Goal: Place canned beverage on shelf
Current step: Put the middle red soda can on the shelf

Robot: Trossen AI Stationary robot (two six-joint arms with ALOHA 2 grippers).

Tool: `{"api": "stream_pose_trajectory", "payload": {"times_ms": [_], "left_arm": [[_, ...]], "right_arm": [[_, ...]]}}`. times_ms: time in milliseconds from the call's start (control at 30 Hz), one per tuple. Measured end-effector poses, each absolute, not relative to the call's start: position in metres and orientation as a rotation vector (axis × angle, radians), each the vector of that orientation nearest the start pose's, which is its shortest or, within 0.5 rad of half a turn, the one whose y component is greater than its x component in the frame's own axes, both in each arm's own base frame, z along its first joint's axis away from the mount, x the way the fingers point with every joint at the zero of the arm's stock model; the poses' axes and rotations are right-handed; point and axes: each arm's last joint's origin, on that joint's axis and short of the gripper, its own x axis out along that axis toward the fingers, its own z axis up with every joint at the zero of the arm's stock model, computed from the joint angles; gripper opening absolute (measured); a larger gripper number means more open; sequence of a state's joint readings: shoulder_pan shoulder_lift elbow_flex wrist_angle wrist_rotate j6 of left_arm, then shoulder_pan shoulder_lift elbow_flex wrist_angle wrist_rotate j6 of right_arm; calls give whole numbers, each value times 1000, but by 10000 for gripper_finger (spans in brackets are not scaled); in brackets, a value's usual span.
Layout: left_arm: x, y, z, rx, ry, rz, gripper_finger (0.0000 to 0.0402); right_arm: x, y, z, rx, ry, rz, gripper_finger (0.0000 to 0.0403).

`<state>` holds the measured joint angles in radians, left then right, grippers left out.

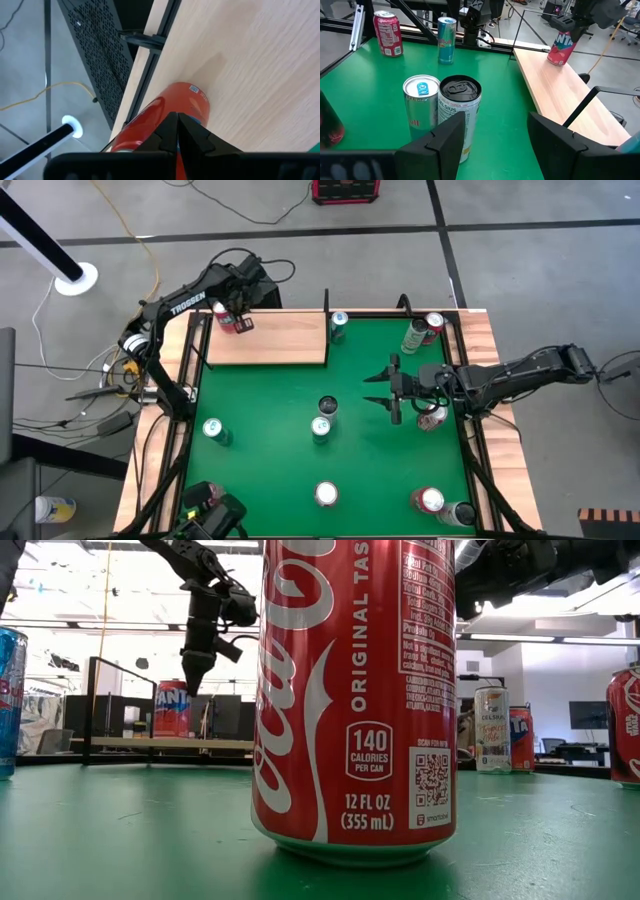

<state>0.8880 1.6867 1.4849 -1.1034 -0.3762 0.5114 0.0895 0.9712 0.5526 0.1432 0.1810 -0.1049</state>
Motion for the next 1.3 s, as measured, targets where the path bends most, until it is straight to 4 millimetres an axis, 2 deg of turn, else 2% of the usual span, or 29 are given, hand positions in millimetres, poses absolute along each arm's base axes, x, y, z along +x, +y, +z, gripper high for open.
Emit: {"api": "stream_pose_trajectory", "payload": {"times_ms": [200,433,633,867,1300], "left_arm": [[196,263,284,21,1557,700,0],[205,258,291,12,1450,605,0],[202,246,293,-12,1564,596,0],[200,243,292,-41,1605,593,0],[182,251,292,-125,1640,647,0]], "right_arm": [[211,14,250,-141,278,-76,240],[211,14,250,-141,278,-76,240],[211,14,250,-141,278,-76,240],[212,12,250,-140,280,-83,240],[211,12,249,-143,299,-82,240]]}}
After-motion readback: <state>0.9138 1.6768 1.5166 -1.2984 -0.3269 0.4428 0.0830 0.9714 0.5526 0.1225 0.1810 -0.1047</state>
